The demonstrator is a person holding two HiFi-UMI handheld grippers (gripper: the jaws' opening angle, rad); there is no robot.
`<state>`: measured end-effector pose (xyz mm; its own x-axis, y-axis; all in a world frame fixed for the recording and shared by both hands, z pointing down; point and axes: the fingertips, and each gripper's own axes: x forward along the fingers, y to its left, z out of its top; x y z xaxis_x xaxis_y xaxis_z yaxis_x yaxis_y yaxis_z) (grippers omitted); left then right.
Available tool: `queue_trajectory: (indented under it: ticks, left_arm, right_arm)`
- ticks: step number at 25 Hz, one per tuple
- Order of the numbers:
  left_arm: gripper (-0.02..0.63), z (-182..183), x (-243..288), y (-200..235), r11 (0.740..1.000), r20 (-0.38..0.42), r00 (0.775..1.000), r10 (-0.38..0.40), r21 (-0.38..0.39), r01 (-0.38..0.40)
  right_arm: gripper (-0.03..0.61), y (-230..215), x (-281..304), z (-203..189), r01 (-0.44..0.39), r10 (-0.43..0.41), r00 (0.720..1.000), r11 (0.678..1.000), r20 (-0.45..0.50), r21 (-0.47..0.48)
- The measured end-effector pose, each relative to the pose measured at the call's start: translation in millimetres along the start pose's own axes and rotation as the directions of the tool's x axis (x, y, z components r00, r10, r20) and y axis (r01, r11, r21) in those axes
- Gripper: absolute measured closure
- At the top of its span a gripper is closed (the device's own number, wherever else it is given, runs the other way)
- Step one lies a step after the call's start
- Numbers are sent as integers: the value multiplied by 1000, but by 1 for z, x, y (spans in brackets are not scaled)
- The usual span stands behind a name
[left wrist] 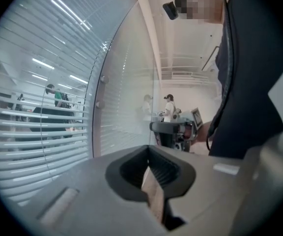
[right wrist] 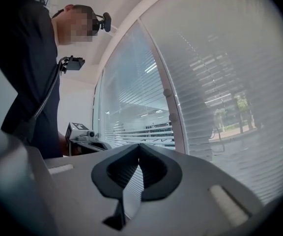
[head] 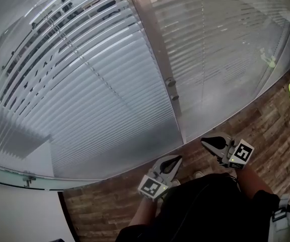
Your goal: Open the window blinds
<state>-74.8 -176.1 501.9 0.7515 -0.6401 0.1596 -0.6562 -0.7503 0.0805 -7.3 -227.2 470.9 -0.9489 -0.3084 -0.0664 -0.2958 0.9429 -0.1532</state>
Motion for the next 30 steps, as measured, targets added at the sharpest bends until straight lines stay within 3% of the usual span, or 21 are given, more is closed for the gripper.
queue_trajectory:
  ticks: [15,30]
  left_arm:
    - [609,0,19,-14,998,-4,998,59,18,-59]
    - [609,1,14,-11,991,-4,991,137,10,-137]
  right_arm:
    - [572,5,-7,-9,-125,124,992,992,-26,-14]
    - [572,8,5,-16,-195,193,980,980,-51,-30]
